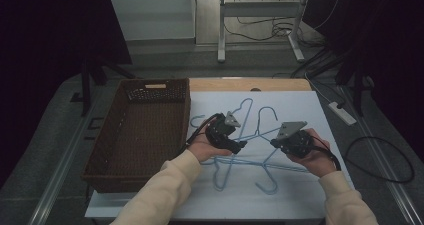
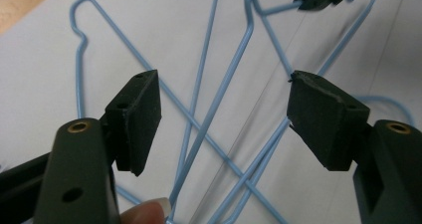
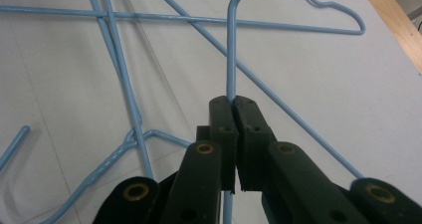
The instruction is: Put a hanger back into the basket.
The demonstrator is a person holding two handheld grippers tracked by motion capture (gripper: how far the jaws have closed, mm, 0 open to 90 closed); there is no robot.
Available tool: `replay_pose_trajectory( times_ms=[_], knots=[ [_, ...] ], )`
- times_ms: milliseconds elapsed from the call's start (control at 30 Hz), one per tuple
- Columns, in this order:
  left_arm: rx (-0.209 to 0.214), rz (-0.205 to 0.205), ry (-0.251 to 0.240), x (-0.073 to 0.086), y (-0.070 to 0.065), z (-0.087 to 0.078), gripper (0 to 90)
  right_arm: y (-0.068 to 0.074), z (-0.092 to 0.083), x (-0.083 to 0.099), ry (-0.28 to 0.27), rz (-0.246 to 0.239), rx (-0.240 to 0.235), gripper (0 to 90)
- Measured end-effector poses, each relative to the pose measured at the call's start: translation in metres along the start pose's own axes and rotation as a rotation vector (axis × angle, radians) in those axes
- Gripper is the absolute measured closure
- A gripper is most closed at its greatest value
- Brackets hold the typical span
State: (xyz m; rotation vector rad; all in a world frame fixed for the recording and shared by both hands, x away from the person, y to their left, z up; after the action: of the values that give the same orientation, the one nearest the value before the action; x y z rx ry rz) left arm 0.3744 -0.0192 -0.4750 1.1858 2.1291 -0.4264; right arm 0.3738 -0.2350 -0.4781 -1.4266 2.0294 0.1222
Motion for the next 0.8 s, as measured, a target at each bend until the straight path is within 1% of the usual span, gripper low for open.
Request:
replay_pose_trajectory(
  times_ms=[100, 167, 200, 267, 300, 400, 467, 500, 533, 567, 633, 700, 733, 800],
  knots=[
    [0.004, 0.002, 0.025, 0.002, 0.002, 0.007, 34.1, 0.001, 0.000, 0.000, -0.001, -0.001, -0.006, 88.0],
    [0.007, 0.005, 0.032, 0.003, 0.003, 0.010, 35.5, 0.001, 0.001, 0.000, -0.001, -0.002, -0.005, 88.0],
    [0.009, 0.019, 0.042, 0.003, 0.003, 0.013, 36.3, 0.001, 0.001, 0.000, -0.002, -0.001, -0.005, 88.0],
    [0.009, 0.031, 0.054, 0.004, 0.003, 0.015, 38.8, 0.001, 0.000, 0.000, -0.001, -0.003, -0.007, 88.0],
    [0.008, 0.036, 0.068, 0.004, 0.003, 0.018, 40.4, 0.001, 0.000, 0.000, -0.001, -0.003, -0.007, 88.0],
    [-0.003, 0.052, 0.105, 0.005, 0.003, 0.022, 48.1, 0.001, 0.000, 0.000, -0.003, -0.004, -0.005, 88.0],
    [-0.023, 0.076, 0.128, 0.005, 0.004, 0.024, 52.5, 0.001, 0.000, 0.000, -0.003, -0.005, -0.004, 88.0],
    [-0.036, 0.090, 0.138, 0.004, 0.004, 0.025, 56.4, 0.001, 0.000, 0.000, -0.004, -0.006, -0.004, 88.0],
    [-0.060, 0.109, 0.147, 0.004, 0.003, 0.026, 60.0, 0.001, 0.000, 0.000, -0.005, -0.007, -0.004, 88.0],
    [-0.062, 0.113, 0.157, 0.004, 0.003, 0.027, 65.6, 0.001, 0.000, 0.000, -0.008, -0.008, -0.001, 88.0],
    [-0.065, 0.114, 0.164, 0.003, 0.003, 0.027, 72.9, 0.001, 0.000, 0.000, -0.008, -0.006, -0.001, 87.9],
    [-0.066, 0.115, 0.161, 0.002, 0.002, 0.026, 78.1, 0.001, -0.001, 0.000, -0.010, -0.004, 0.000, 87.9],
    [-0.070, 0.122, 0.157, 0.001, 0.002, 0.025, 78.3, 0.000, -0.001, 0.000, -0.014, 0.001, 0.001, 87.9],
    [-0.073, 0.121, 0.147, -0.001, 0.001, 0.023, 78.6, 0.000, -0.001, 0.000, -0.019, 0.002, 0.005, 87.8]
  ],
)
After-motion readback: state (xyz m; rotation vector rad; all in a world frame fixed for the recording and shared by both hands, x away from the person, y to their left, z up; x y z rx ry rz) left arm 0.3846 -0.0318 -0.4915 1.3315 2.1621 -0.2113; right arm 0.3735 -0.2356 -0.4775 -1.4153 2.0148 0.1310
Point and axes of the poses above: each handheld gripper's, and its own axes: z roughly forward along the jaws, x roughly out of its underside, y roughly to its left, the point moved 4 cm from there along z, roughly forward along the jaws, and after that the axes turned 1 degree about z, right-handed, at the moved point
